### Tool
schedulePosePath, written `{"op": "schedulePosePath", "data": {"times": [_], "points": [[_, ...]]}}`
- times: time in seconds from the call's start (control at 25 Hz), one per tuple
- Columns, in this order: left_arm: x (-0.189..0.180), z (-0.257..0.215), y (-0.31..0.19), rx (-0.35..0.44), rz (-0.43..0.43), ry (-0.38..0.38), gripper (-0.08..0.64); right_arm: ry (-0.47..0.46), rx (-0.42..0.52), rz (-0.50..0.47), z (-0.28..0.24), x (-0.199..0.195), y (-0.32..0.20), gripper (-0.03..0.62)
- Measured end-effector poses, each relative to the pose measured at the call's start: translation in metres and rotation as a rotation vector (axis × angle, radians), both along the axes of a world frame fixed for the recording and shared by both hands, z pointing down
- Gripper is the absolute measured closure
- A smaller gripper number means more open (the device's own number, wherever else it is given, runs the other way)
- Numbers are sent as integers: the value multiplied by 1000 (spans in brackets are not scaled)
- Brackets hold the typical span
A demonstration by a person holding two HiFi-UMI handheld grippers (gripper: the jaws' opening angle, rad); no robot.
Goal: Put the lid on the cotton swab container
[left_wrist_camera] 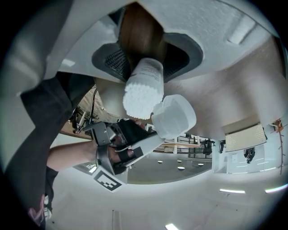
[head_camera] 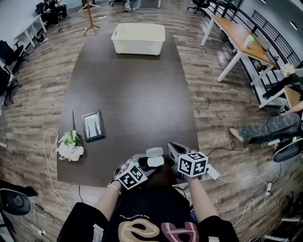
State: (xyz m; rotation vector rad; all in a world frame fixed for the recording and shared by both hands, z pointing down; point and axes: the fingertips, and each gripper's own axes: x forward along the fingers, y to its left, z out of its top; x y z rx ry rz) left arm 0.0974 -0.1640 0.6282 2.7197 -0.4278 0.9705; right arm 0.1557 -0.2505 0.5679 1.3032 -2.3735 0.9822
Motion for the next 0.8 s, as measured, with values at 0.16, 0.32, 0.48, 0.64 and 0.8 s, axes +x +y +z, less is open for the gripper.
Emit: {"op": "schedulePosePath", "data": {"times": [0.16, 0.32, 0.48, 0.64, 0.8], "points": [[0, 2, 1, 21, 28, -22, 337, -18, -36, -22, 6, -2, -5, 584], [2, 3, 0, 29, 53, -34, 339, -15, -55, -36, 8, -5, -11, 584], [2, 3, 1, 14, 75, -31, 341, -65, -113, -129, 8, -20, -6, 584], [2, 3, 1, 7, 94, -42, 341, -102, -118, -188, -2, -25, 0, 584], [2, 3, 1, -2, 102, -35, 341, -56, -109, -259, -3, -31, 10, 584]]}}
